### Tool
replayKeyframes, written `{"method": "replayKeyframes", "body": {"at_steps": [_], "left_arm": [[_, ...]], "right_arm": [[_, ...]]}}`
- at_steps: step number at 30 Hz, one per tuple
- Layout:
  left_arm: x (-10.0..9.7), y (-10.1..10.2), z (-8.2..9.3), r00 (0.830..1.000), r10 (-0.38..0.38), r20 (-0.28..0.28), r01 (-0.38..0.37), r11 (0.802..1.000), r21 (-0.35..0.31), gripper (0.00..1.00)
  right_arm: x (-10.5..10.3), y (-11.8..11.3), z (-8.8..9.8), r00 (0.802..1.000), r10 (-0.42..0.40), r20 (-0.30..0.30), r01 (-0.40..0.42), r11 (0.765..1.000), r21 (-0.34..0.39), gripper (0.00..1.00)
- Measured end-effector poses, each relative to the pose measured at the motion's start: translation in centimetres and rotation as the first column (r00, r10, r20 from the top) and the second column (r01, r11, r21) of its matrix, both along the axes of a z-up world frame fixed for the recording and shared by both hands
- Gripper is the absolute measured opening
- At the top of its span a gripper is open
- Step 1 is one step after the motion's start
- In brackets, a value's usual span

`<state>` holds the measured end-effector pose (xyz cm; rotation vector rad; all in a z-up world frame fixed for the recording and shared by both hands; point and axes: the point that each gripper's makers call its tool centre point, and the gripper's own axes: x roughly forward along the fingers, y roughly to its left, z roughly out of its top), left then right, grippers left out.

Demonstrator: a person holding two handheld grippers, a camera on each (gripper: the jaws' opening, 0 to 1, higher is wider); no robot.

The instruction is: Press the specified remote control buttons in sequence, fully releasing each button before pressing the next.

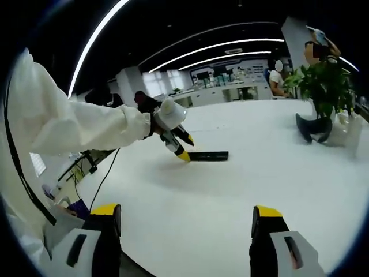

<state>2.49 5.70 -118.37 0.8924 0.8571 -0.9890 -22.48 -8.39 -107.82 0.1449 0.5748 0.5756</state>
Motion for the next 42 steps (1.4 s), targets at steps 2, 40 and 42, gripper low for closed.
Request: {"method": "replayKeyframes", "body": {"at_steps": [2,40,42], "left_arm": [[-0.3,0.4,0.1,0.999,0.037,0.001,-0.037,0.999,-0.016,0.55],[-15.1,0.5,8.2,0.887,0.455,-0.078,-0.409,0.695,-0.591,0.99],[-15.8,0.6,8.7,0.878,0.471,-0.083,-0.42,0.678,-0.604,0.99]], "right_arm": [[0.0,-0.2,0.2,1.0,-0.005,0.007,0.005,1.0,-0.006,0.95],[0.7,-1.9,0.8,0.999,-0.045,0.029,0.045,0.999,-0.003,0.99],[0.7,-1.9,0.8,0.999,-0.039,0.033,0.04,0.999,-0.015,0.99]]}}
